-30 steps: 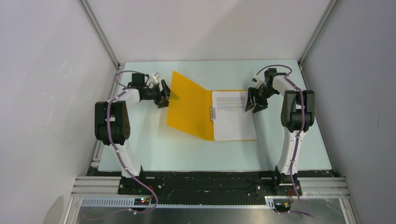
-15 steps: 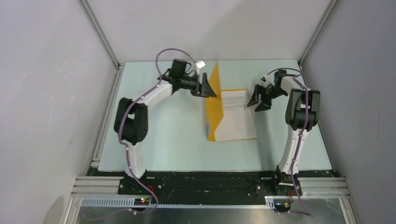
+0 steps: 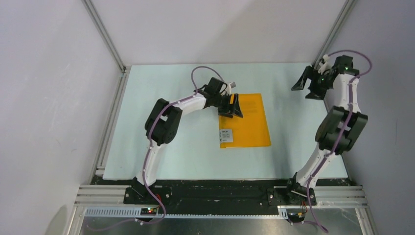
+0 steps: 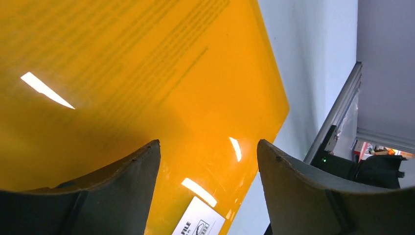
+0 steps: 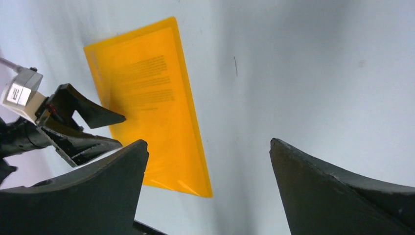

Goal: Put the files into the folder

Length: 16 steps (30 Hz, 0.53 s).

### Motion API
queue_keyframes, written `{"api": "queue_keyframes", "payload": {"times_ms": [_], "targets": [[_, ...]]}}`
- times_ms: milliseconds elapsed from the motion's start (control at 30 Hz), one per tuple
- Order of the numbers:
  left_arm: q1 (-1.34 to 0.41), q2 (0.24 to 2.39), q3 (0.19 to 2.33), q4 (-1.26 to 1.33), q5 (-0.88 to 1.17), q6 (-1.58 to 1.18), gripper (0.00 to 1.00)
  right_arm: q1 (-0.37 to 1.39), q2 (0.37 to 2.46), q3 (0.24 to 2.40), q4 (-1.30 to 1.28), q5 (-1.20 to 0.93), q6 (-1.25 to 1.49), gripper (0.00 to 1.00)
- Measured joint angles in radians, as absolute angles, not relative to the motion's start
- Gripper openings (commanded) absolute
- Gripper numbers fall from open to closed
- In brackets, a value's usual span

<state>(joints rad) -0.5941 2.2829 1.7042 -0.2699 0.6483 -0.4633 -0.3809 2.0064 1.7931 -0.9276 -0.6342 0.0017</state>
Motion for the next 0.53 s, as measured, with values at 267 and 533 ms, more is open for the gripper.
{"api": "queue_keyframes", "payload": {"times_ms": [267, 533], "targets": [[-0.533, 2.087, 1.603, -0.322, 0.543, -0.41, 0.99, -0.187, 1.563, 1.724, -0.944, -0.359, -0.025, 1.0], [-0.311, 1.57, 1.515, -0.314, 0.25, -0.273, 1.0, -0.044, 1.322, 1.599, -0.795, -0.232, 0.106, 0.99]]}}
